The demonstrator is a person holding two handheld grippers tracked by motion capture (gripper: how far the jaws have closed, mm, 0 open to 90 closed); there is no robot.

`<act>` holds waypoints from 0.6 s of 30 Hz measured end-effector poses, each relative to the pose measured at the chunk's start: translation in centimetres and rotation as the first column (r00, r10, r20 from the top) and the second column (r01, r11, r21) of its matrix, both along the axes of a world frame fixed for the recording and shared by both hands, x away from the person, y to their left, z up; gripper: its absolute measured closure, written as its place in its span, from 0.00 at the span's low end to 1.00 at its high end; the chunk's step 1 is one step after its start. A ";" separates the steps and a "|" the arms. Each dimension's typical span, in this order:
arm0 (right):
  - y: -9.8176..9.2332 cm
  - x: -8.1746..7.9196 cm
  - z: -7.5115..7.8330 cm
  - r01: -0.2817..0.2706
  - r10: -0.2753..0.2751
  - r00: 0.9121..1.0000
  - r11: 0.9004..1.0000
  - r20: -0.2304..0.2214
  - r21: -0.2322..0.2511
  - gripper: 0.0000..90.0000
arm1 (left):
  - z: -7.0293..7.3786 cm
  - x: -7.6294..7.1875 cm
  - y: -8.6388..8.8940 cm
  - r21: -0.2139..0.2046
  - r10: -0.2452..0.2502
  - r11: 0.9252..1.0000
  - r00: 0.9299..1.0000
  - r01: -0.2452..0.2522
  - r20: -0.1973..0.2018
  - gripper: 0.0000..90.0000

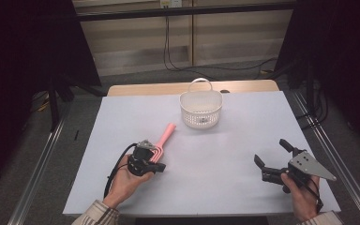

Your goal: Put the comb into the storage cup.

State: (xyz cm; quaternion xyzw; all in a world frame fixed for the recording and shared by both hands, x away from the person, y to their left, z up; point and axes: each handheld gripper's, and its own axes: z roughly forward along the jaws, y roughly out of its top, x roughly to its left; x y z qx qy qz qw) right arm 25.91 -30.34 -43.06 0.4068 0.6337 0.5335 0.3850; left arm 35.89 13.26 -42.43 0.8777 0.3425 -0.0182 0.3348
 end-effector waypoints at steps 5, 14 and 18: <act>0.0 0.0 0.0 -0.001 0.001 1.000 1.000 0.001 -0.001 0.00 | 0.2 -0.2 -0.2 -0.023 -0.019 1.000 1.000 0.019 0.007 1.00; 0.0 0.0 0.0 -0.002 0.002 1.000 1.000 0.000 0.002 0.00 | 1.1 -0.1 0.2 -0.060 -0.017 0.998 0.999 0.019 0.041 1.00; 0.0 0.0 0.0 -0.001 0.001 1.000 1.000 0.000 0.000 0.00 | 1.7 -0.2 0.5 -0.083 -0.011 0.996 0.997 0.017 0.071 1.00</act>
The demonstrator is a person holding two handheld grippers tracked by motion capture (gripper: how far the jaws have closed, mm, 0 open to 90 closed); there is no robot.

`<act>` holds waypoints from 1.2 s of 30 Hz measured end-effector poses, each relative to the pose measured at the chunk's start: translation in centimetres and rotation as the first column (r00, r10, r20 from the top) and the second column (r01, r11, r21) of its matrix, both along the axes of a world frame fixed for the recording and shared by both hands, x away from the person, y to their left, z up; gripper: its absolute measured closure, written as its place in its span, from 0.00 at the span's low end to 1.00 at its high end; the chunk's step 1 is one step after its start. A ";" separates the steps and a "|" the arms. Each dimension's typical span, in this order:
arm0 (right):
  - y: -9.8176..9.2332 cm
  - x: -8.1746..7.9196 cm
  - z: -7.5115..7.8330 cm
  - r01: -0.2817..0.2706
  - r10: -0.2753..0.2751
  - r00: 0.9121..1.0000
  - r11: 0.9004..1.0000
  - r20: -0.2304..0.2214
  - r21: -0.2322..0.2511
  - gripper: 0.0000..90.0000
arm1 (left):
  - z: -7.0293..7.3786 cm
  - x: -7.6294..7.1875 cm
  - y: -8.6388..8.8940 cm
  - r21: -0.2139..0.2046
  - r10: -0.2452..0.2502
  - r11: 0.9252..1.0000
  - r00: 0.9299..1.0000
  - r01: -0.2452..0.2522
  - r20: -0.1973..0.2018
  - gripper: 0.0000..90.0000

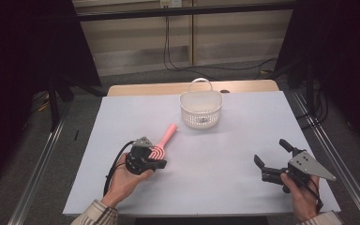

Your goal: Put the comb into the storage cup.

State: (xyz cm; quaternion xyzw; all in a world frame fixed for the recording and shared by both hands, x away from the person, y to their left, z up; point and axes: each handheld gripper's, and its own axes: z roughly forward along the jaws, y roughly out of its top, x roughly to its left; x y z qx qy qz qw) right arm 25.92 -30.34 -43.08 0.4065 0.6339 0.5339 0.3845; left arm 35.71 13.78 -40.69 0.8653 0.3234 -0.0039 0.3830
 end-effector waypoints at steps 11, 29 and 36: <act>0.0 0.0 0.0 0.001 -0.001 1.000 1.000 0.001 -0.001 0.00 | 1.6 -0.2 1.2 -0.048 0.029 0.999 0.995 -0.024 0.100 0.80; 0.0 0.0 0.0 0.000 0.000 1.000 1.000 0.002 0.001 0.00 | 2.7 0.1 2.4 -0.058 0.130 0.991 0.961 -0.119 0.245 0.07; 0.0 0.0 0.0 -0.001 0.001 1.000 1.000 0.001 0.005 0.00 | 3.2 -0.1 3.2 -0.065 0.158 0.987 0.945 -0.146 0.286 0.05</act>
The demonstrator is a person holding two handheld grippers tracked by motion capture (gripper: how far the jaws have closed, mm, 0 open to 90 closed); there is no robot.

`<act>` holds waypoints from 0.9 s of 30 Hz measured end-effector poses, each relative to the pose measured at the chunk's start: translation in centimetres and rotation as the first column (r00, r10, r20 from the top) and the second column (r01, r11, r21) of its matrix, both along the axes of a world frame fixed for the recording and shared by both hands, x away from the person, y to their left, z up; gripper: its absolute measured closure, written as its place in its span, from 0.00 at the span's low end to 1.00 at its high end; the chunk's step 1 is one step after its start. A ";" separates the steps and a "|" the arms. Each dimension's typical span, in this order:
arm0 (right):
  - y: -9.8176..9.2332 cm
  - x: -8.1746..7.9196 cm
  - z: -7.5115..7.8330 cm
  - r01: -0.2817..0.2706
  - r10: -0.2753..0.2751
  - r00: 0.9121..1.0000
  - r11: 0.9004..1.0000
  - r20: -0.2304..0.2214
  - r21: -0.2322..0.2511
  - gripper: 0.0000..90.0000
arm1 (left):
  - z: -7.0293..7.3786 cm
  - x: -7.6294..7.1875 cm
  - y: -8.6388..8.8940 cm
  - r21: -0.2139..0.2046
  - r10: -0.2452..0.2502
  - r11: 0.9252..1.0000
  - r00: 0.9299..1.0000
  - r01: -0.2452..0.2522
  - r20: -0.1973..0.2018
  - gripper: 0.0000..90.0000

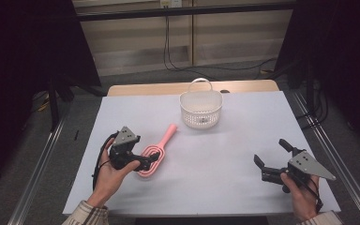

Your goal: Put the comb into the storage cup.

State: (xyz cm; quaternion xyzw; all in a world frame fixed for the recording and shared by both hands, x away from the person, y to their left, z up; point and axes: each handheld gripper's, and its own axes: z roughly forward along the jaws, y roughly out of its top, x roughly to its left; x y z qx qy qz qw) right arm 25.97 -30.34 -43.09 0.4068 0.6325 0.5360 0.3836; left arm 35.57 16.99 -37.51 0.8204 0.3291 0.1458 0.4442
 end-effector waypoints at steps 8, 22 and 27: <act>0.0 0.0 0.0 -0.001 0.001 1.000 1.000 -0.003 -0.004 0.00 | -0.2 0.0 1.4 0.035 0.057 0.998 0.998 -0.056 -0.028 0.05; 0.1 0.1 -0.1 -0.003 0.003 1.000 1.000 -0.011 -0.004 0.00 | -2.3 1.1 0.6 0.203 0.046 0.979 0.987 -0.013 -0.156 0.07; 0.1 0.1 -0.1 -0.004 0.004 1.000 1.000 -0.012 -0.006 0.00 | -2.6 2.0 -0.4 0.235 0.052 0.972 0.980 -0.006 -0.193 0.05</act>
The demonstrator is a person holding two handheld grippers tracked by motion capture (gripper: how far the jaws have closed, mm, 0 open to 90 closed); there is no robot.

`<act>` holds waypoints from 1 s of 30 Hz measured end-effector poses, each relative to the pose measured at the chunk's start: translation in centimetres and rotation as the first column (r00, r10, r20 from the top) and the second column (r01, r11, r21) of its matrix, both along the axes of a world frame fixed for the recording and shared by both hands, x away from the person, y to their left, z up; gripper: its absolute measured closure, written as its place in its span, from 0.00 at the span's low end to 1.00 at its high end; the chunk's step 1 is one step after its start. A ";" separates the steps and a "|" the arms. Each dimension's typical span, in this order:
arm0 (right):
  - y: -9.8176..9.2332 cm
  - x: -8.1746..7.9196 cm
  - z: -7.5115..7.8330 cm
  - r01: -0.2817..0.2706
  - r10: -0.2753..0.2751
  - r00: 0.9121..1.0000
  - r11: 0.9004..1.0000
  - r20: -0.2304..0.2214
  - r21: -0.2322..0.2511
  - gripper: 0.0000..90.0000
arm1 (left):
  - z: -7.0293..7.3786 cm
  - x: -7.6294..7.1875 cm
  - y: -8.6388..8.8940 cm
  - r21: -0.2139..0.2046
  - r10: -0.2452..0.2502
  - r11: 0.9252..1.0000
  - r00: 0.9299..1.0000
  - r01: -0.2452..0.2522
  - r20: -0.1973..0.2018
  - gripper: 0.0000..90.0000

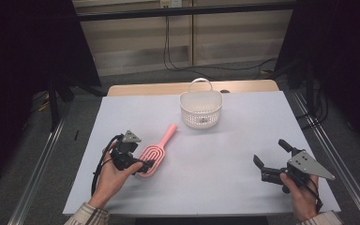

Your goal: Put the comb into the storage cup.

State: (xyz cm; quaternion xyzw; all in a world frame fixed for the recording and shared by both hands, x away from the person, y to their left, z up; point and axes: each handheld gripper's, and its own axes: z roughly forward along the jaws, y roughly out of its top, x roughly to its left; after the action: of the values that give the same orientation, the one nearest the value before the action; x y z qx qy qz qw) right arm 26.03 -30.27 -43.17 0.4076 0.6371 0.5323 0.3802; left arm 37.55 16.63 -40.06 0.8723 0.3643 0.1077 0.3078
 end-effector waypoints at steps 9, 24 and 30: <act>0.0 0.0 0.0 -0.002 0.002 1.000 1.000 -0.001 -0.002 0.00 | 0.1 1.2 -1.4 0.015 0.016 1.000 0.999 -0.015 -0.047 0.06; 0.0 0.1 -0.1 -0.010 0.010 1.000 1.000 -0.007 -0.003 0.00 | -0.7 2.0 -3.1 0.062 0.029 0.998 0.997 -0.024 -0.076 0.06; 0.0 0.1 -0.1 -0.009 0.009 1.000 1.000 -0.006 -0.004 0.00 | -1.2 2.4 -3.6 0.075 0.030 0.997 0.994 -0.023 -0.103 0.07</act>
State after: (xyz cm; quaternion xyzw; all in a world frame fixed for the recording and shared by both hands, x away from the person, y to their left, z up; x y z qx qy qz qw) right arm 26.13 -30.29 -43.23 0.4057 0.6412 0.5313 0.3768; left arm 39.92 13.07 -41.31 0.8825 0.3872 0.0795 0.2547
